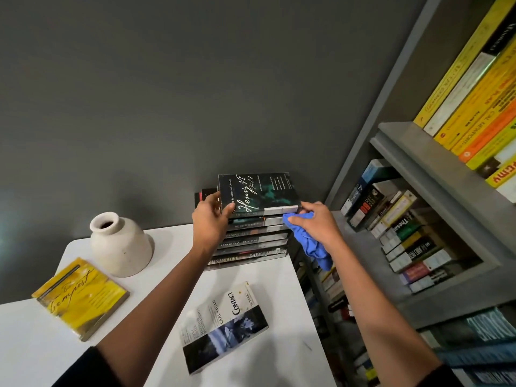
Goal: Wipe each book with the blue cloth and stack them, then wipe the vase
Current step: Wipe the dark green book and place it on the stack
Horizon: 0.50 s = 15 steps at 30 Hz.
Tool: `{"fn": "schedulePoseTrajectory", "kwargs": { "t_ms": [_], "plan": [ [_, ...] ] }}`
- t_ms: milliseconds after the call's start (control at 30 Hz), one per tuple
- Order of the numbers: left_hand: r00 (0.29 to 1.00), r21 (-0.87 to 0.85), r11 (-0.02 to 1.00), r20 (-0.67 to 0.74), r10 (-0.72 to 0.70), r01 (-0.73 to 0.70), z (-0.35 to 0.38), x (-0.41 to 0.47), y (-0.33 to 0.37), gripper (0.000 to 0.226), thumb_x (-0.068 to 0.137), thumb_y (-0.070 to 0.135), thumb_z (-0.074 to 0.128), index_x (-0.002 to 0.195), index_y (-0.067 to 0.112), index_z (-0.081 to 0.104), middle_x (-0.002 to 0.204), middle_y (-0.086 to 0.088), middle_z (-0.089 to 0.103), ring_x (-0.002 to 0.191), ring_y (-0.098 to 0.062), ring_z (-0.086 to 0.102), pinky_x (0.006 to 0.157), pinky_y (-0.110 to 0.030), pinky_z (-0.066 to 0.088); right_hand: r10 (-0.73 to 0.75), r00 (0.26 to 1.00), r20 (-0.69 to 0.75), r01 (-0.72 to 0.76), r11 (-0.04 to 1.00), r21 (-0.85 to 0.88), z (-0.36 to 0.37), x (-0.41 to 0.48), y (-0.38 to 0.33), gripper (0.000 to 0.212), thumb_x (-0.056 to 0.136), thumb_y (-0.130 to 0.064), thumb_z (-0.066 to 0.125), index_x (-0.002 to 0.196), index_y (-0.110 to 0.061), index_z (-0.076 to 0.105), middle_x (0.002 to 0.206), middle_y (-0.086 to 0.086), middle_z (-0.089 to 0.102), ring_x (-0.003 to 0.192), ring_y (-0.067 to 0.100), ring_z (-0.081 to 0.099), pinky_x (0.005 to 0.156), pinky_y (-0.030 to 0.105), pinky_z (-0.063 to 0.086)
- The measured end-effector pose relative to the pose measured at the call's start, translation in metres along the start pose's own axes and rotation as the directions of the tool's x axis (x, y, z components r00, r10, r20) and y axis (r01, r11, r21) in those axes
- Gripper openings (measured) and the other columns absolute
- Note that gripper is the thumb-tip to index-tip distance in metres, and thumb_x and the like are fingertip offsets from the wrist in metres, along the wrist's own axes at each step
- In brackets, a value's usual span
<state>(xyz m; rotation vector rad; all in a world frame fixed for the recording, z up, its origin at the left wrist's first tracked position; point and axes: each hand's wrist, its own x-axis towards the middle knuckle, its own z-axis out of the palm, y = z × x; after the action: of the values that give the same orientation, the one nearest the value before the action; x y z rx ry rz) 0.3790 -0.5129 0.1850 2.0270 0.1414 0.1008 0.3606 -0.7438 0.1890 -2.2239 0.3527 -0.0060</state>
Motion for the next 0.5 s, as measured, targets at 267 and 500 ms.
{"fn": "schedulePoseTrajectory", "kwargs": {
  "t_ms": [267,500],
  "plan": [
    [0.988,0.146,0.978,0.048,0.144,-0.149,0.002,-0.018,-0.008,0.066,0.092,0.030,0.065,0.150,0.018,0.037,0.120,-0.018,0.056,0.113,-0.031,0.054,0.103,-0.042,0.043,-0.032,0.998,0.059,0.046,0.966,-0.256,-0.001,-0.001,0.002,0.054,0.082,-0.026,0.072,0.133,-0.023,0.054,0.103,0.000,0.055,0.100,0.019,0.056,0.087,0.032,0.047],
    [0.973,0.217,0.950,0.104,0.207,-0.225,-0.003,-0.015,-0.009,0.062,0.086,0.000,0.070,0.143,0.007,0.047,0.097,-0.006,0.047,0.089,-0.020,0.048,0.094,-0.030,0.045,-0.040,0.999,-0.031,0.025,0.923,-0.384,0.003,-0.003,0.000,0.050,0.088,-0.041,0.065,0.131,-0.019,0.054,0.121,0.002,0.061,0.110,0.026,0.058,0.094,0.041,0.047]
  ]
}}
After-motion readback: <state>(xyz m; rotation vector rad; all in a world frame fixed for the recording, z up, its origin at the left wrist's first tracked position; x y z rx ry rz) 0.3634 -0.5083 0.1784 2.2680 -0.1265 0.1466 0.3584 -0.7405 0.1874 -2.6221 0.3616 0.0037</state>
